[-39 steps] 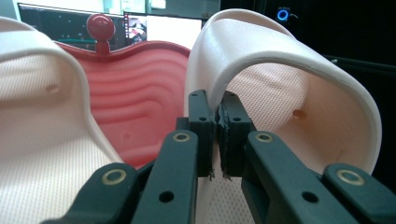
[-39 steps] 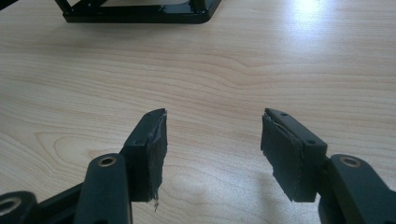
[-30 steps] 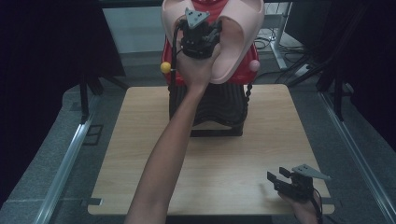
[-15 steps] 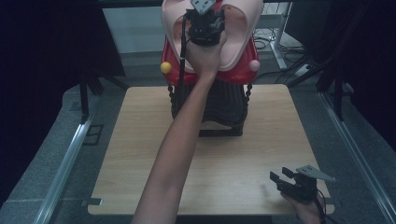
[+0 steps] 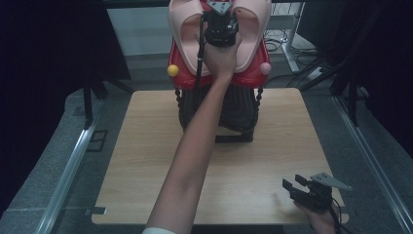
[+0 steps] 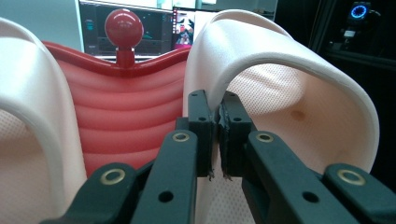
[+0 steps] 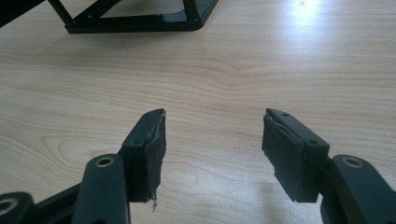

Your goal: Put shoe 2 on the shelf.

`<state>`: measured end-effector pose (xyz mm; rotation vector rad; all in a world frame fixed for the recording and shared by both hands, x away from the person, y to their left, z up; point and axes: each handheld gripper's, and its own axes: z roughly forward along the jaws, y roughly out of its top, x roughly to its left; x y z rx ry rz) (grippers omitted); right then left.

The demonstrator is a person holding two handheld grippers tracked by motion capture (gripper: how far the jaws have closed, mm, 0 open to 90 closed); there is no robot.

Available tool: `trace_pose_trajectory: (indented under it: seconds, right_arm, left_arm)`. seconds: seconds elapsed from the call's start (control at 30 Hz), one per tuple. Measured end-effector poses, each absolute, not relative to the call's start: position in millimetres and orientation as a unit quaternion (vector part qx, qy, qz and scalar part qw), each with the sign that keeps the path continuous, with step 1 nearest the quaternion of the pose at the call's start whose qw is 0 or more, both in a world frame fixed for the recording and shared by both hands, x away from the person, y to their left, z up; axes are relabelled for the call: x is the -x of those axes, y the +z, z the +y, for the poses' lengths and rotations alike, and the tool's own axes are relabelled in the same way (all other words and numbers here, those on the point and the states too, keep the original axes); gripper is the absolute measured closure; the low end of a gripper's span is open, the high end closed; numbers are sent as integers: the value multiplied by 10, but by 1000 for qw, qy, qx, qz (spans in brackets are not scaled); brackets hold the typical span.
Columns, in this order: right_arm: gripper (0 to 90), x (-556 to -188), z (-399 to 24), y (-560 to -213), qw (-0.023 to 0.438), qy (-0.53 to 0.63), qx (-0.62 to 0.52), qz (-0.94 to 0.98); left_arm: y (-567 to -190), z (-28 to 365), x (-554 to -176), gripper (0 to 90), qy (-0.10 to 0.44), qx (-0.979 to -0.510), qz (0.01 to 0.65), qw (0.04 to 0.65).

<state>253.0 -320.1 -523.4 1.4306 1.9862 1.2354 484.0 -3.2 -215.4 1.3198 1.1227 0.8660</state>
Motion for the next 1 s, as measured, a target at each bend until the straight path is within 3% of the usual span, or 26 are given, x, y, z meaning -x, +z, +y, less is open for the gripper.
trace_pose_trajectory:
  seconds: [0.83, 1.0]
  right_arm:
    - [399, -2526, -3147, -5220, 199, 443, -505, 713]
    - [399, -2529, -3145, -5220, 201, 444, -506, 712]
  left_arm:
    - [-2269, -26, -4810, 793, 380, -561, 490, 549]
    - [-2290, 10, -4788, 717, 365, -567, 483, 558]
